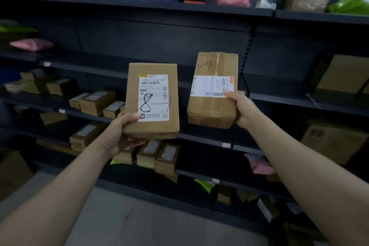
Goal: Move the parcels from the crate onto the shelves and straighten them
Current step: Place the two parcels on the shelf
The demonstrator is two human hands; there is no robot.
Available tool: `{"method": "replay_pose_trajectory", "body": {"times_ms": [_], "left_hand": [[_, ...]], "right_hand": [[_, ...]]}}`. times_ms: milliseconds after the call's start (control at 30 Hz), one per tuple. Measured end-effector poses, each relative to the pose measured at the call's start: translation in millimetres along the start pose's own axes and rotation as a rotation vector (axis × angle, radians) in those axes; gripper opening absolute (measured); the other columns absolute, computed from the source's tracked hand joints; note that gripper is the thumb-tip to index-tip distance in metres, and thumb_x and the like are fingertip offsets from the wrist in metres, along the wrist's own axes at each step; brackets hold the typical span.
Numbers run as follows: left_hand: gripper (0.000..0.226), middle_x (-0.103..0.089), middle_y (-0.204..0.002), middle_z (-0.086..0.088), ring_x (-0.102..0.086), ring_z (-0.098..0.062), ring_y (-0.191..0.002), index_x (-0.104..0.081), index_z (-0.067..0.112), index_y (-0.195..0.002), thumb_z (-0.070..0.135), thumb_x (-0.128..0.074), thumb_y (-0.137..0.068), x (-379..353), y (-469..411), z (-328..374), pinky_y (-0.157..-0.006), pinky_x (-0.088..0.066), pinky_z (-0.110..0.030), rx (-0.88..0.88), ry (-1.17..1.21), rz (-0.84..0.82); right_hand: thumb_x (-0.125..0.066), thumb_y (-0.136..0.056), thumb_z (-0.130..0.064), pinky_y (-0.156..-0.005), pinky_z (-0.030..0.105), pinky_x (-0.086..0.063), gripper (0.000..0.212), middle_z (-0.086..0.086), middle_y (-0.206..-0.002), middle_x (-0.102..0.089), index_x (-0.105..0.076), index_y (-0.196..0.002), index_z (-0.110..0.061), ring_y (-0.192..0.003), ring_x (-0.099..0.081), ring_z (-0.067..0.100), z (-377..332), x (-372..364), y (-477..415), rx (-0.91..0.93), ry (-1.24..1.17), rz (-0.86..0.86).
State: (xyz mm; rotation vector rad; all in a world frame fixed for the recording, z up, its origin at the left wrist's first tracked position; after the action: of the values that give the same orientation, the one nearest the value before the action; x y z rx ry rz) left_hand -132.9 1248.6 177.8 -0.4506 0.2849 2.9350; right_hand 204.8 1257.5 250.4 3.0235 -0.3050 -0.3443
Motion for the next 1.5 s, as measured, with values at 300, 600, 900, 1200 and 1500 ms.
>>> {"method": "replay_pose_trajectory", "body": {"times_ms": [300, 600, 900, 1200, 1500], "left_hand": [[0.071, -0.058, -0.124, -0.015, -0.059, -0.032, -0.106, -0.044, 0.017, -0.132, 0.031, -0.068, -0.067, 9, -99, 53, -0.072, -0.058, -0.05, -0.058, -0.023, -0.061], [0.088, -0.057, -0.13, -0.016, -0.061, -0.03, -0.105, -0.046, 0.016, -0.134, 0.037, -0.076, -0.054, -23, -189, 85, -0.078, -0.055, -0.051, -0.069, -0.025, -0.166], [0.075, -0.053, -0.135, -0.016, -0.056, -0.032, -0.112, -0.043, 0.015, -0.136, 0.031, -0.068, -0.068, -65, -251, 97, -0.082, -0.054, -0.054, -0.097, -0.009, -0.143], [0.072, -0.054, -0.134, -0.017, -0.057, -0.032, -0.111, -0.044, 0.014, -0.136, 0.031, -0.065, -0.07, -79, -278, 89, -0.083, -0.054, -0.054, -0.087, 0.002, -0.09], [0.071, -0.056, -0.133, -0.016, -0.057, -0.031, -0.112, -0.045, 0.014, -0.136, 0.031, -0.065, -0.07, -78, -275, 84, -0.081, -0.055, -0.053, -0.065, -0.027, -0.155]], "right_hand": [[-0.072, -0.082, -0.032, -0.085, 0.052, -0.055, 0.04, 0.006, -0.1, -0.075, -0.063, -0.119, -0.018, -0.091, -0.072, 0.029, -12, -24, -106, -0.012, 0.026, 0.144], [-0.07, -0.084, -0.036, -0.072, 0.045, -0.055, 0.033, 0.005, -0.102, -0.073, -0.064, -0.112, -0.02, -0.092, -0.069, 0.027, -41, 8, -170, -0.028, 0.093, 0.288], [-0.075, -0.079, -0.036, -0.088, 0.056, -0.05, 0.038, 0.012, -0.107, -0.07, -0.062, -0.111, -0.02, -0.097, -0.066, 0.035, -52, 33, -248, -0.152, 0.152, 0.223], [-0.074, -0.08, -0.034, -0.089, 0.054, -0.049, 0.033, 0.014, -0.103, -0.065, -0.058, -0.103, -0.016, -0.097, -0.062, 0.033, -49, 52, -296, -0.228, 0.205, 0.277], [-0.06, -0.091, -0.014, -0.085, 0.036, -0.055, 0.028, 0.008, -0.108, -0.063, -0.062, -0.116, -0.003, -0.1, -0.061, 0.025, -111, 43, -258, 0.254, 0.639, 0.515]]}}
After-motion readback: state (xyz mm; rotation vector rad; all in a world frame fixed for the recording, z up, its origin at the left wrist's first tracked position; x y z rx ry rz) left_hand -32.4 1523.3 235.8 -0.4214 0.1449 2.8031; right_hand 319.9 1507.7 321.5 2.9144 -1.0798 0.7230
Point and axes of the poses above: each hand's wrist, its own y-axis away from the middle knuckle, its own x-axis out of the back of the hand, z = x × y, the point moved 10 cm from there along -y, towards the middle knuckle
